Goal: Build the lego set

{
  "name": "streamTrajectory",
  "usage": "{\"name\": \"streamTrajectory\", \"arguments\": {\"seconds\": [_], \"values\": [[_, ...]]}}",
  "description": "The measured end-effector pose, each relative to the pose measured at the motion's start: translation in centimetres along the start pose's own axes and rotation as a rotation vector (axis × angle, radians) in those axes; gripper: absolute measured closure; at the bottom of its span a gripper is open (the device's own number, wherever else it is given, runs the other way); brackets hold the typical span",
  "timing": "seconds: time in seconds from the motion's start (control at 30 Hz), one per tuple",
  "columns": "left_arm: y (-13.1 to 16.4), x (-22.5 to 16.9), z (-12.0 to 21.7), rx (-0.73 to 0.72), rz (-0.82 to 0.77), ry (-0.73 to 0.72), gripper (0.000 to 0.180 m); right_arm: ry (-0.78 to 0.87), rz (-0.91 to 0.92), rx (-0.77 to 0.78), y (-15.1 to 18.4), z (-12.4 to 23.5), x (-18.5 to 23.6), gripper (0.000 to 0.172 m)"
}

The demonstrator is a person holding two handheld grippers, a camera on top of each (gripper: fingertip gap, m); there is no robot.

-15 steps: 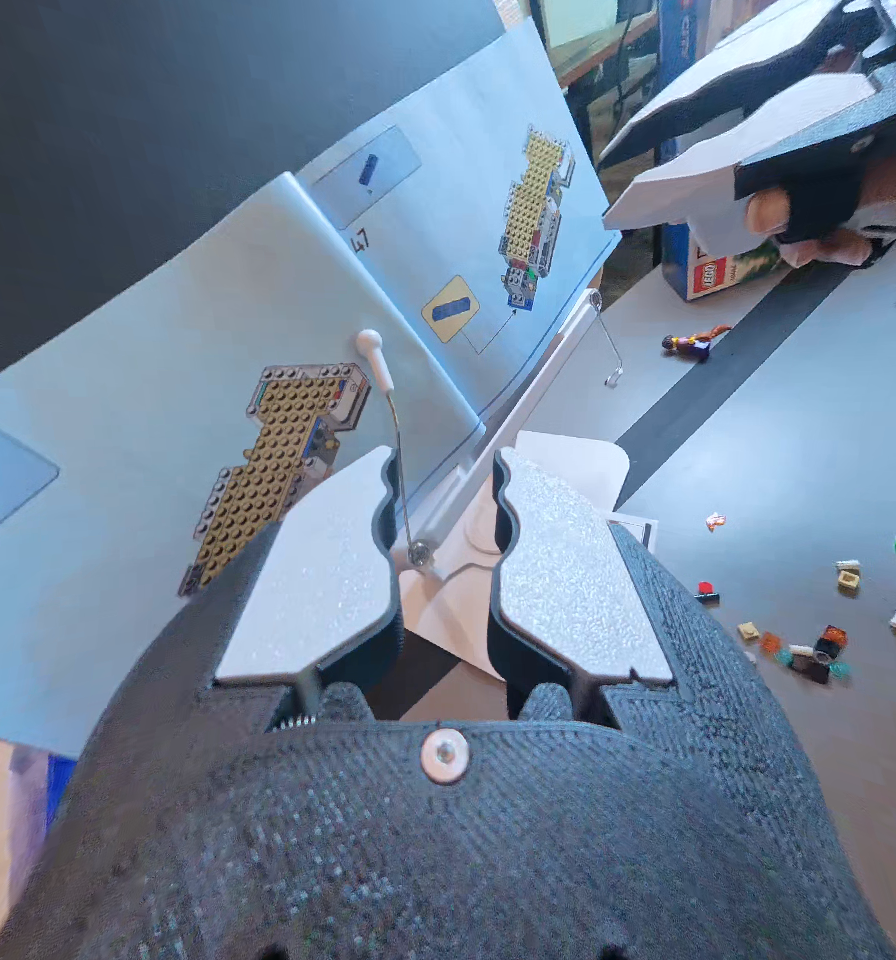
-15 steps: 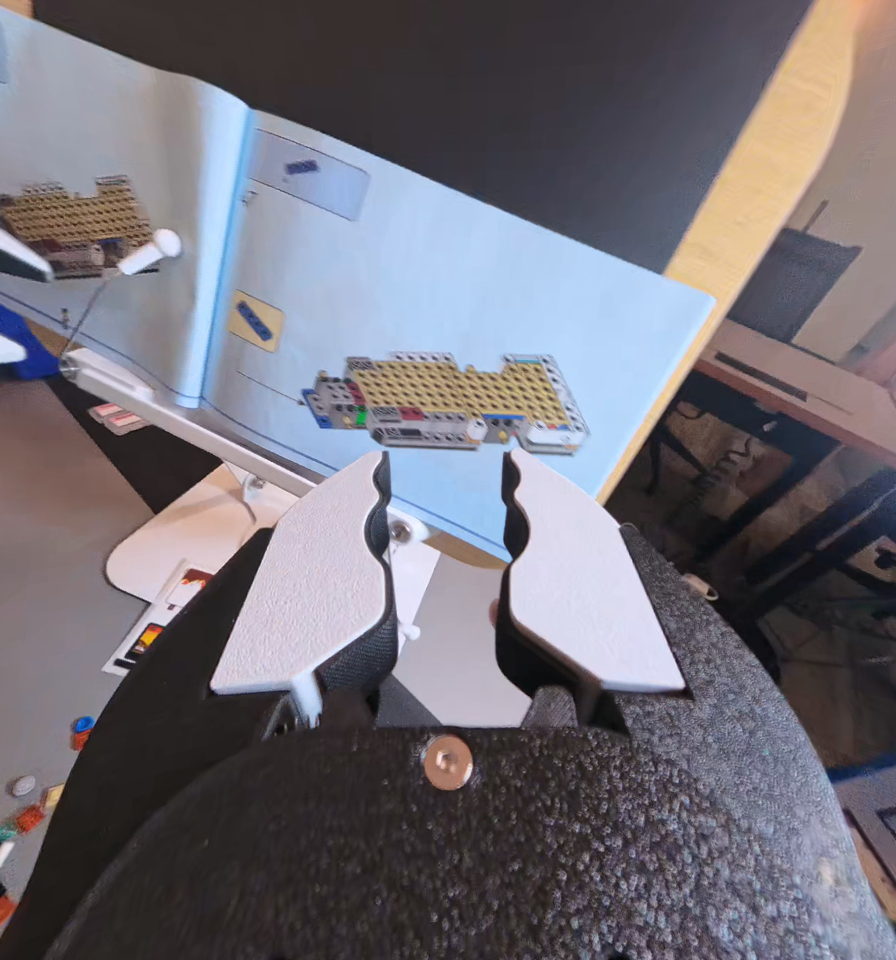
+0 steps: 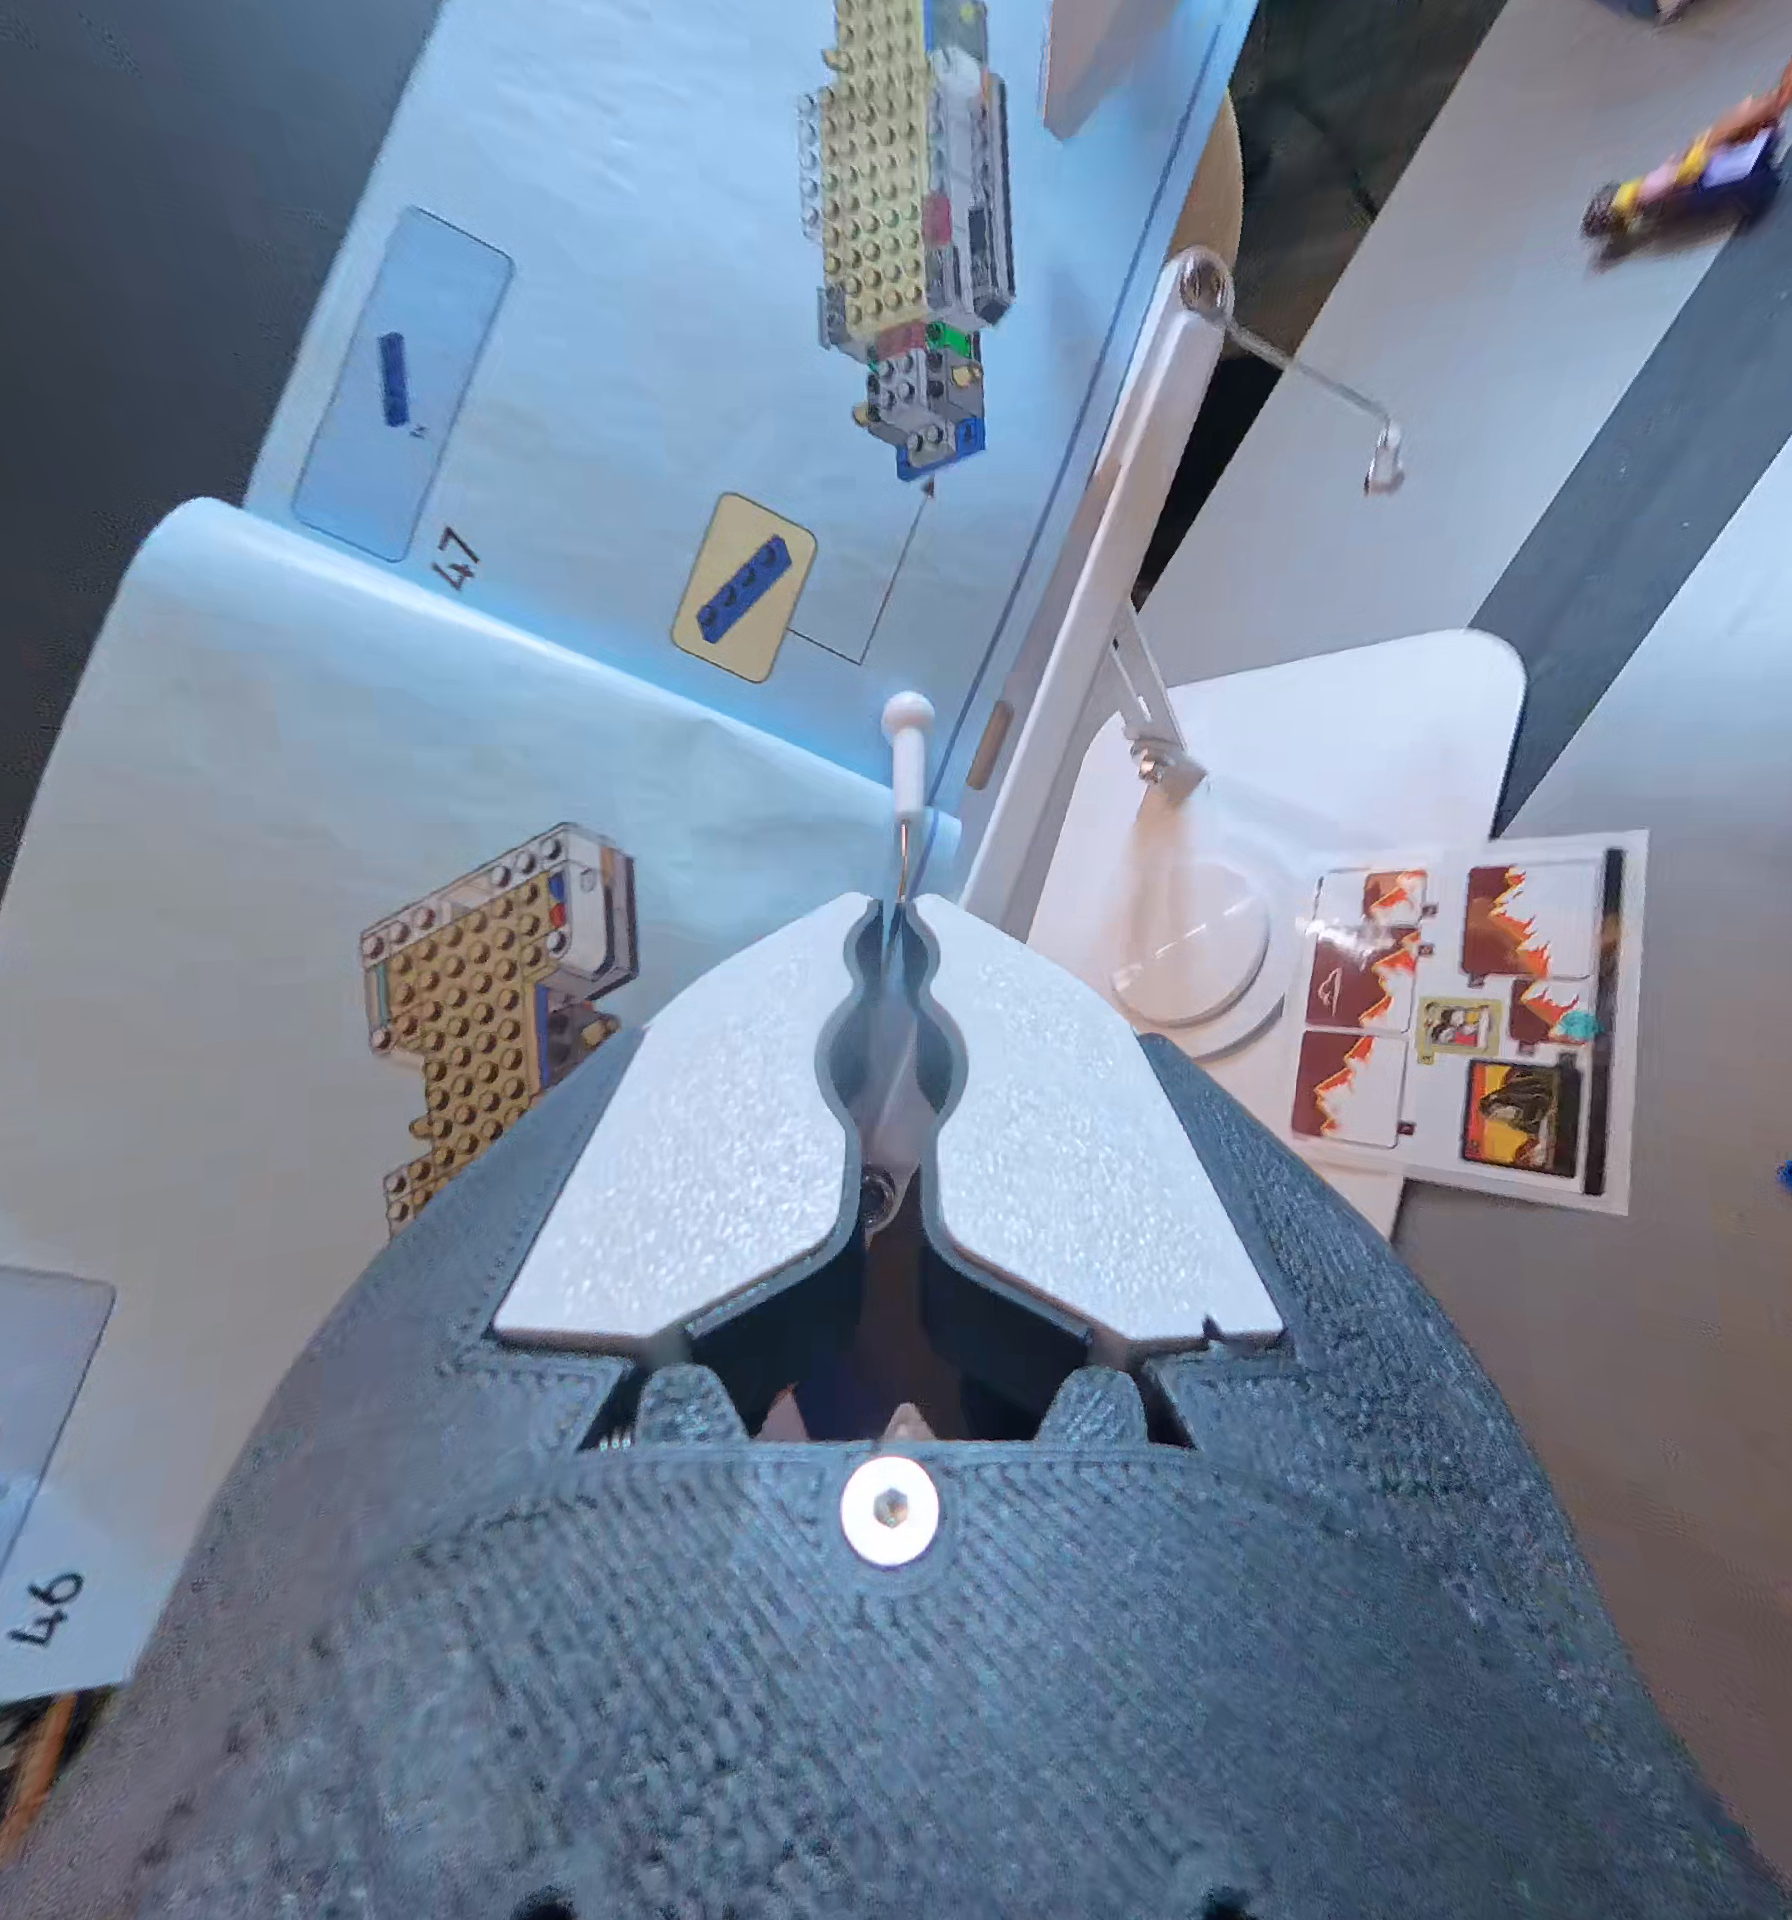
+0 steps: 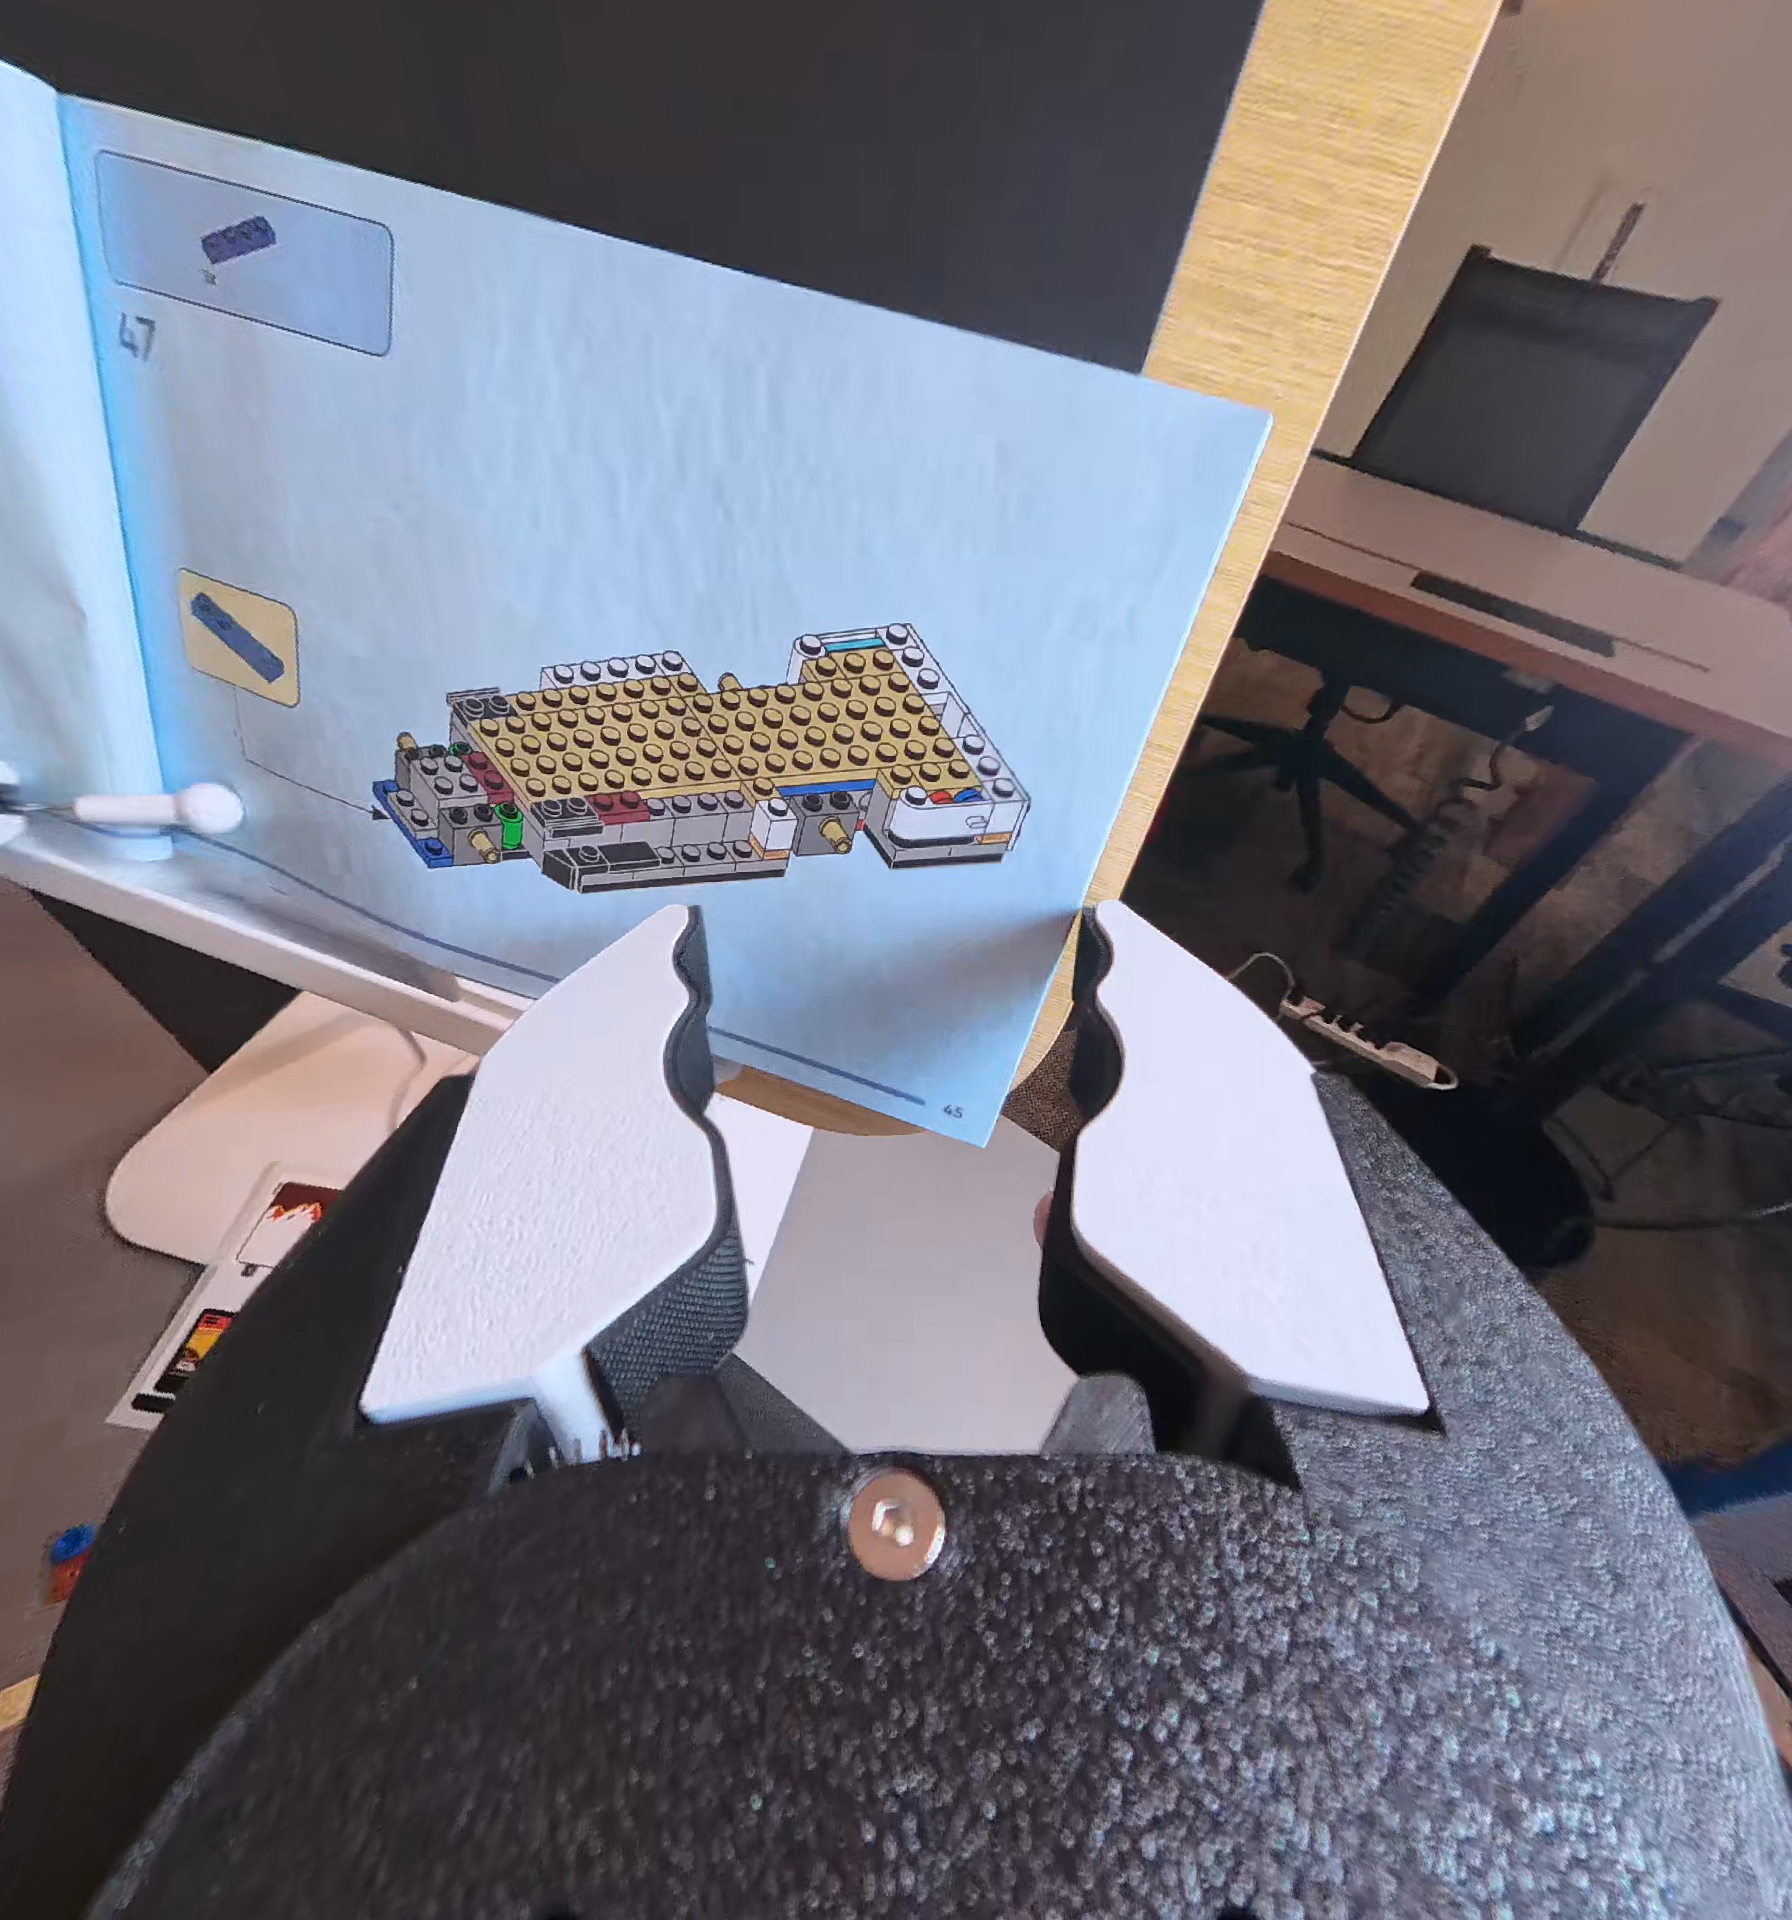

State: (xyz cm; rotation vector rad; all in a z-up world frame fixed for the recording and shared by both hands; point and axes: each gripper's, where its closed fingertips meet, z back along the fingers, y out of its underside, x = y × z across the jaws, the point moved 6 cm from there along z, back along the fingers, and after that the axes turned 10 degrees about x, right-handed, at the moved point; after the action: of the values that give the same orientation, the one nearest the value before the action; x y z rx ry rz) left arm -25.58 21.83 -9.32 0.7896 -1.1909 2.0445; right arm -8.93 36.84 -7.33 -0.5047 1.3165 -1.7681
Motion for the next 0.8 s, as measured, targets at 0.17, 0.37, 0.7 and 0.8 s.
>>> {"name": "streamTrajectory", "arguments": {"seconds": [0.17,0.37,0.7,0.8], "values": [[1.3,1.2,2.2,-0.124,0.306,0.040,0.155,-0.086,-0.054,-0.036,0.3,-0.2,-0.8,0.104],[4.4,3.7,1.6,-0.156,0.585,0.059,0.157,-0.092,-0.123,-0.044,0.0,-0.5,-2.6,0.093],[4.4,3.2,3.5,-0.257,0.694,0.117,0.155,-0.058,-0.136,-0.039,1.0,-0.1,-0.6,0.112],[4.1,2.5,5.5,-0.334,0.776,0.152,0.155,-0.038,-0.098,-0.049,0.3,0.6,-0.7,0.110]]}}
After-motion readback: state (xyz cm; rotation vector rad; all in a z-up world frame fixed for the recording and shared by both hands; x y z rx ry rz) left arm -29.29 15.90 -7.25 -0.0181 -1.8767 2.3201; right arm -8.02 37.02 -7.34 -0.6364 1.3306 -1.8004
